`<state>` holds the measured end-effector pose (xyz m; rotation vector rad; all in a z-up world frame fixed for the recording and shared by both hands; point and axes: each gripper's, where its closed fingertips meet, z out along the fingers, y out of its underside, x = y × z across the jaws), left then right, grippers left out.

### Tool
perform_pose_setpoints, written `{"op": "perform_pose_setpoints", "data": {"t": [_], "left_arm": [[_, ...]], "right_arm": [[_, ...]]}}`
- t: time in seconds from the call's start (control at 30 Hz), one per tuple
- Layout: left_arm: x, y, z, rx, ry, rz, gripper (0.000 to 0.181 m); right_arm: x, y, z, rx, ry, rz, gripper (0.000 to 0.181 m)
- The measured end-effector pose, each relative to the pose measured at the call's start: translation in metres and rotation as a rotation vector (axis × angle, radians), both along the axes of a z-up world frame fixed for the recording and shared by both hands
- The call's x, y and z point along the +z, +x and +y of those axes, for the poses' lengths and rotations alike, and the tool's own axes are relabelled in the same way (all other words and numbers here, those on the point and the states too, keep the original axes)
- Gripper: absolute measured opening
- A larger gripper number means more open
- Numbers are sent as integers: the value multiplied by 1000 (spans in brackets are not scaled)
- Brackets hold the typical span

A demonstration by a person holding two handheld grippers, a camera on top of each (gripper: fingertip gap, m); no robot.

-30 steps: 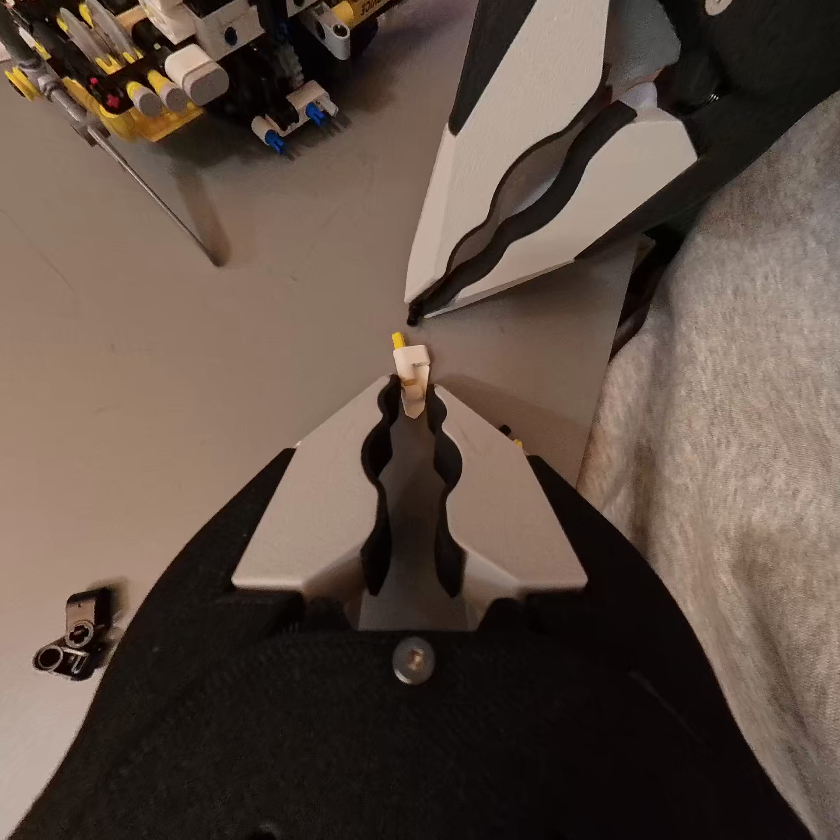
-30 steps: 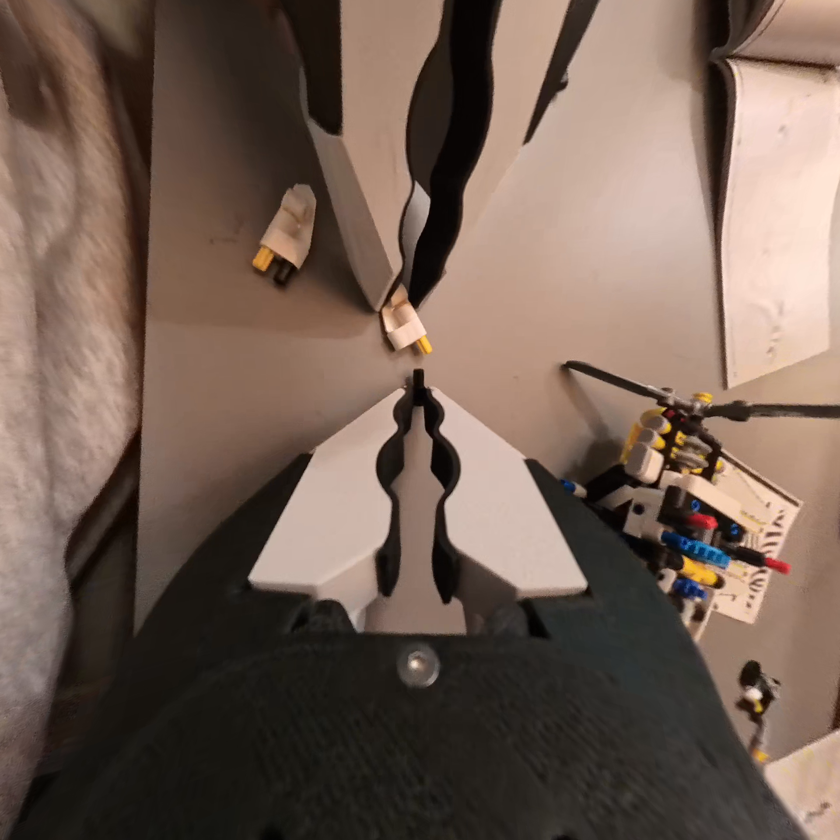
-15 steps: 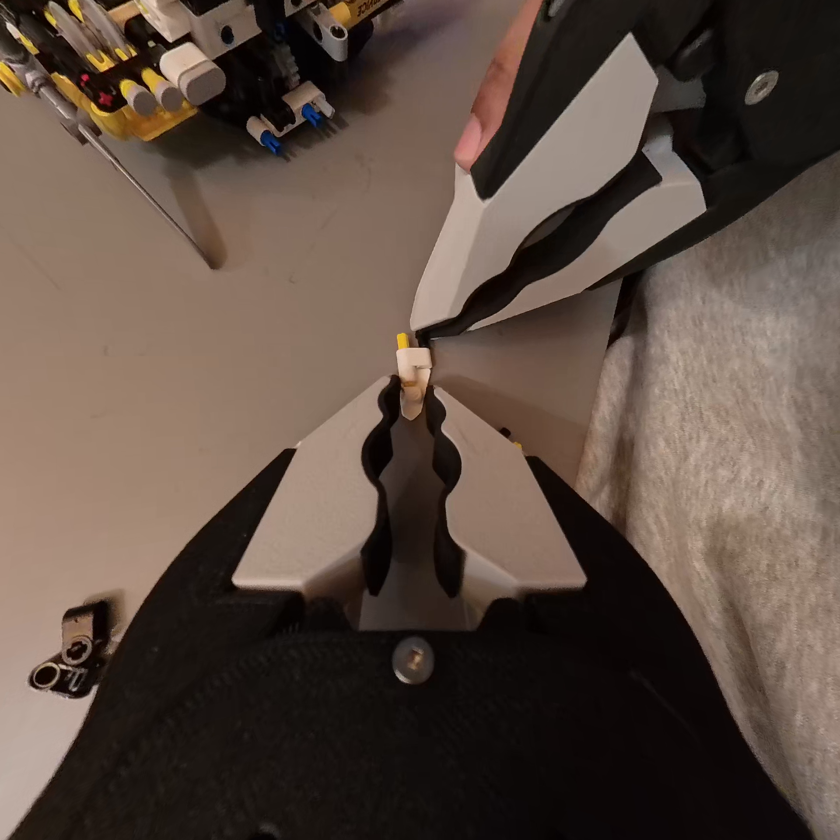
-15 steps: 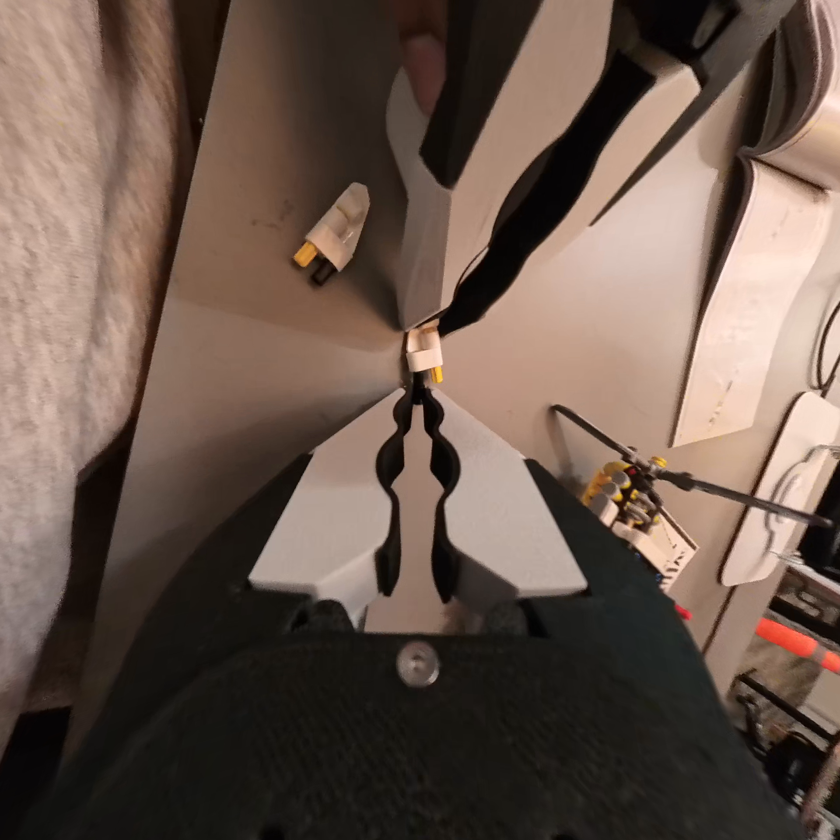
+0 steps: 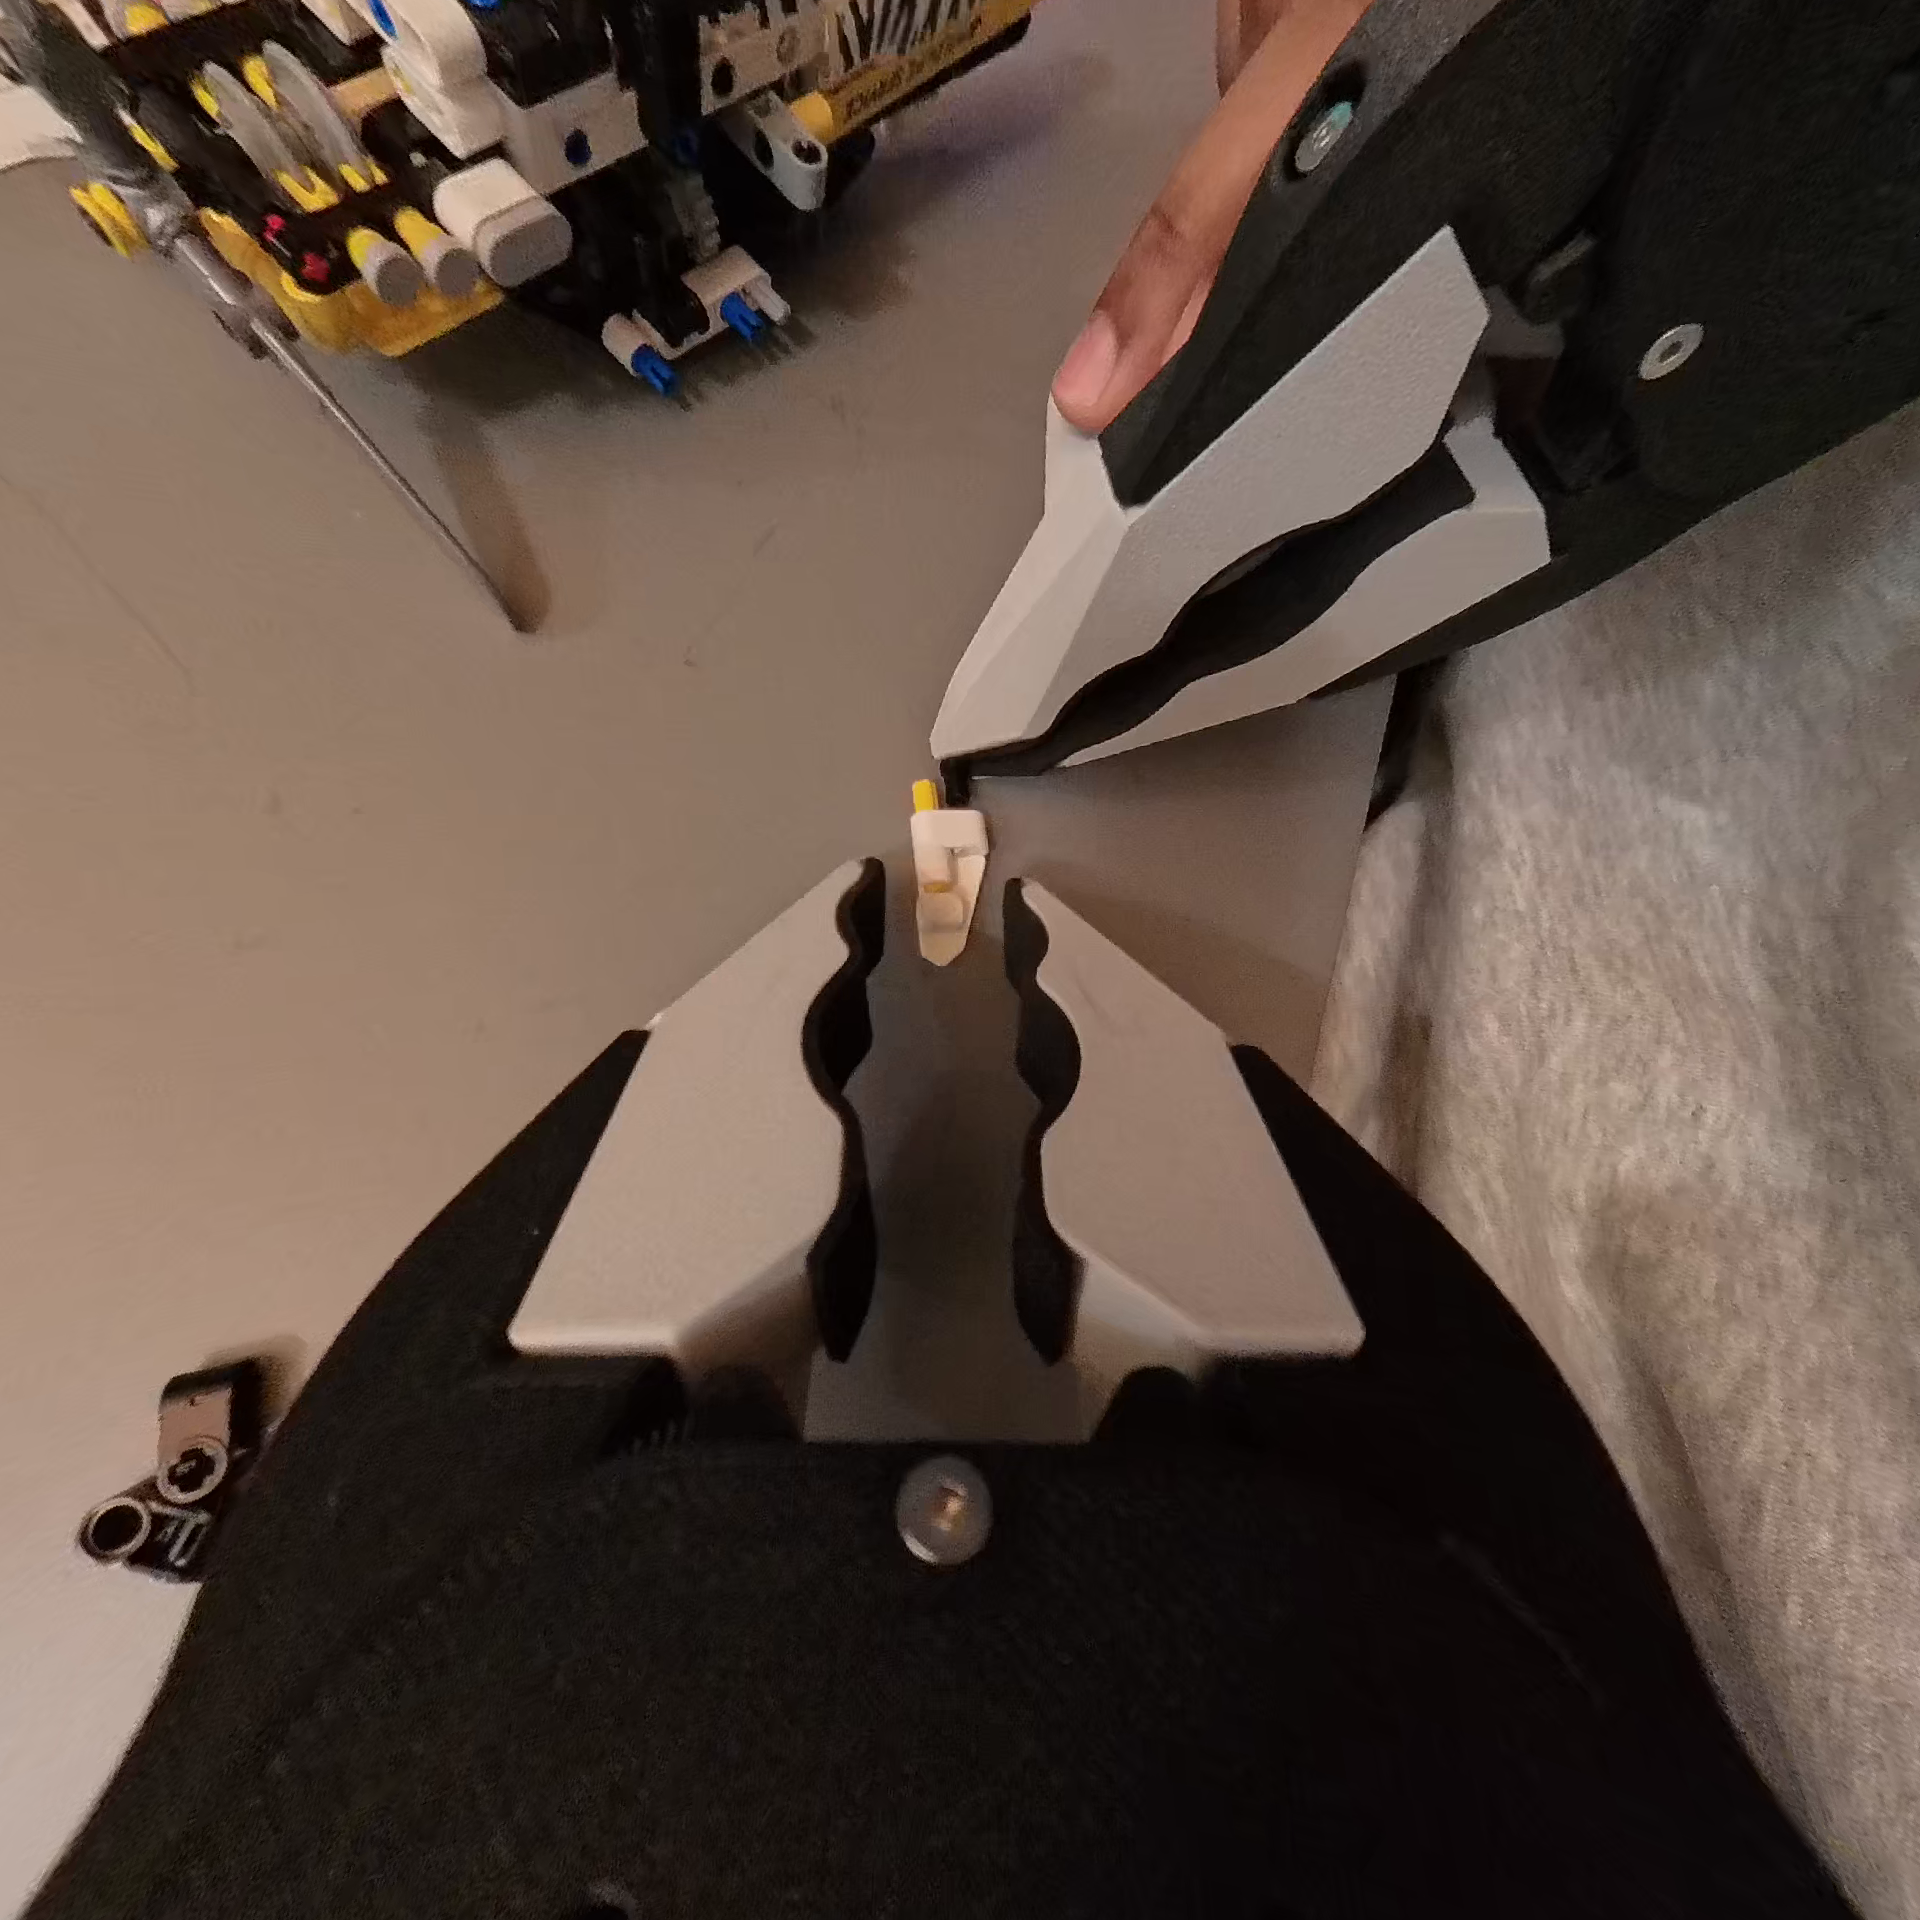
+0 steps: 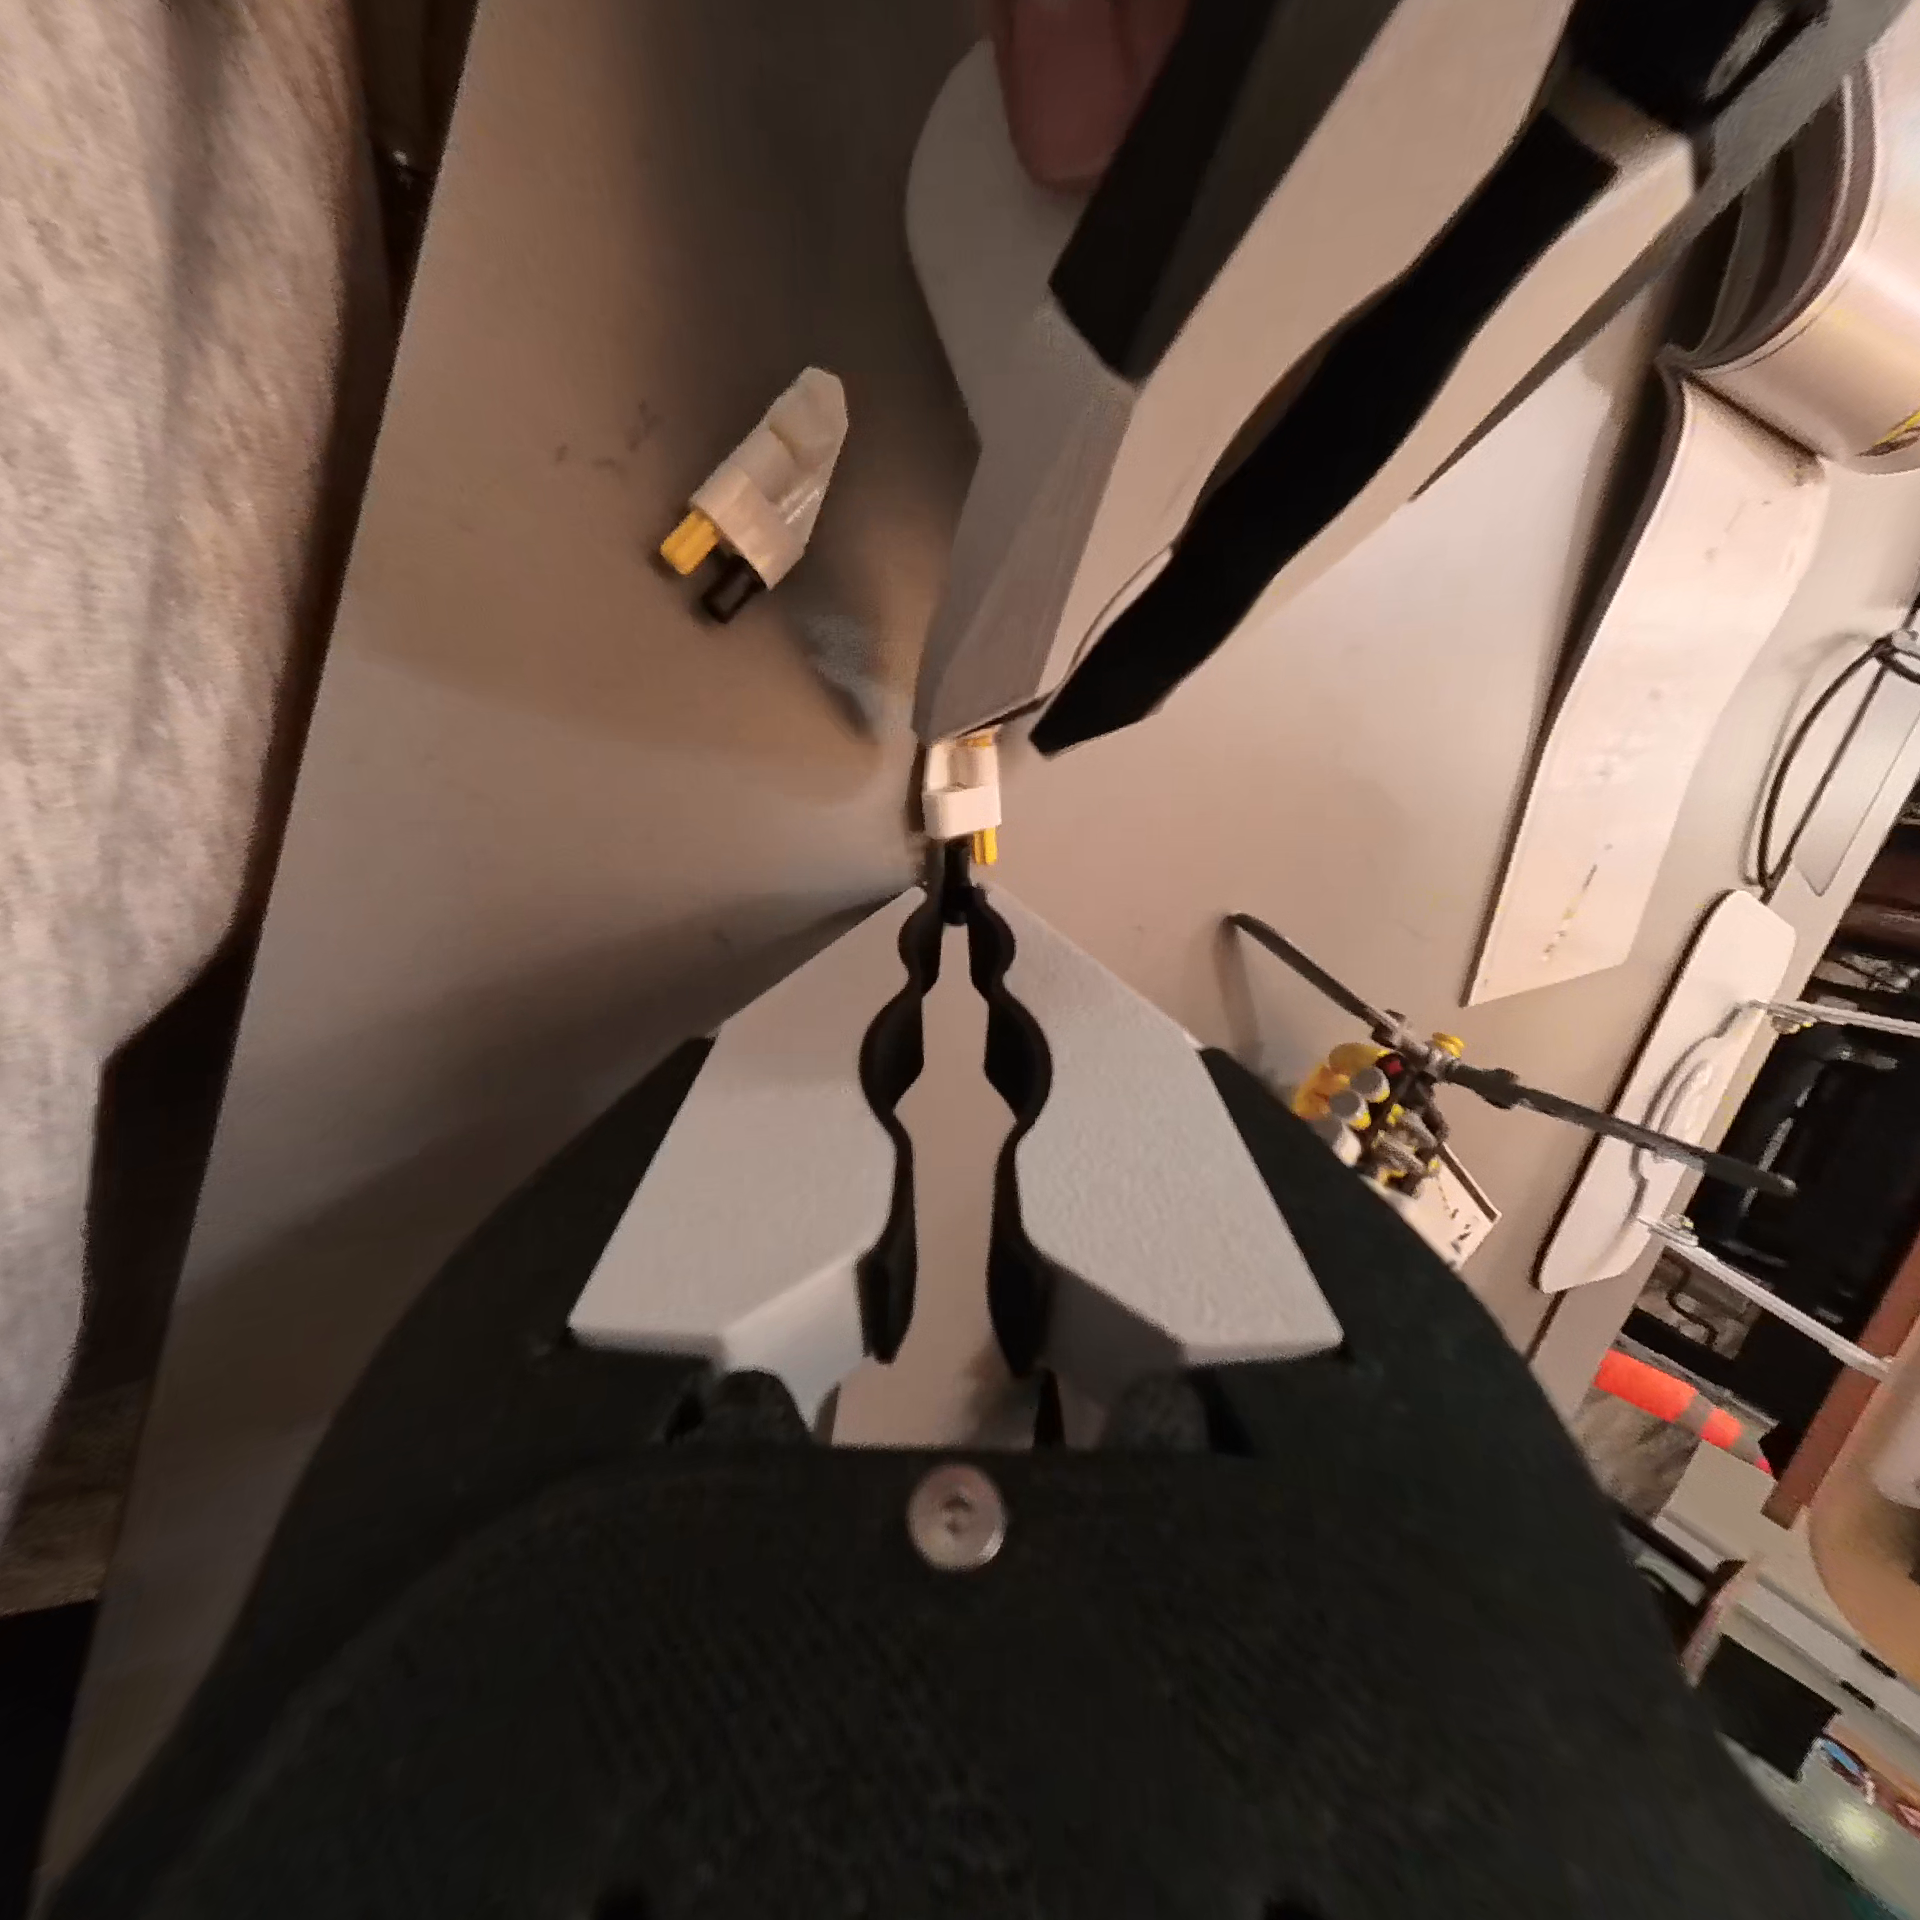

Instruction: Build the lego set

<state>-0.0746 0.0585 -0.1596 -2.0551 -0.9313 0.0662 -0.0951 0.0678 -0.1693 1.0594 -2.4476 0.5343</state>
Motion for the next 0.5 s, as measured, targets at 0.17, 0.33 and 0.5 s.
{"op": "perform_pose_setpoints", "data": {"t": [0.17, 0.33, 0.5], "left_arm": [[22, -4, 2, 42, 115, 77, 24], [48, -12, 12, 127, 408, -20, 13], [71, -10, 9, 139, 620, -97, 2]], "right_arm": [[9, -4, 0, -53, -73, -71, 3], [54, 2, -16, -75, -391, -201, 3], [78, 7, -13, -25, -514, -155, 2]]}}
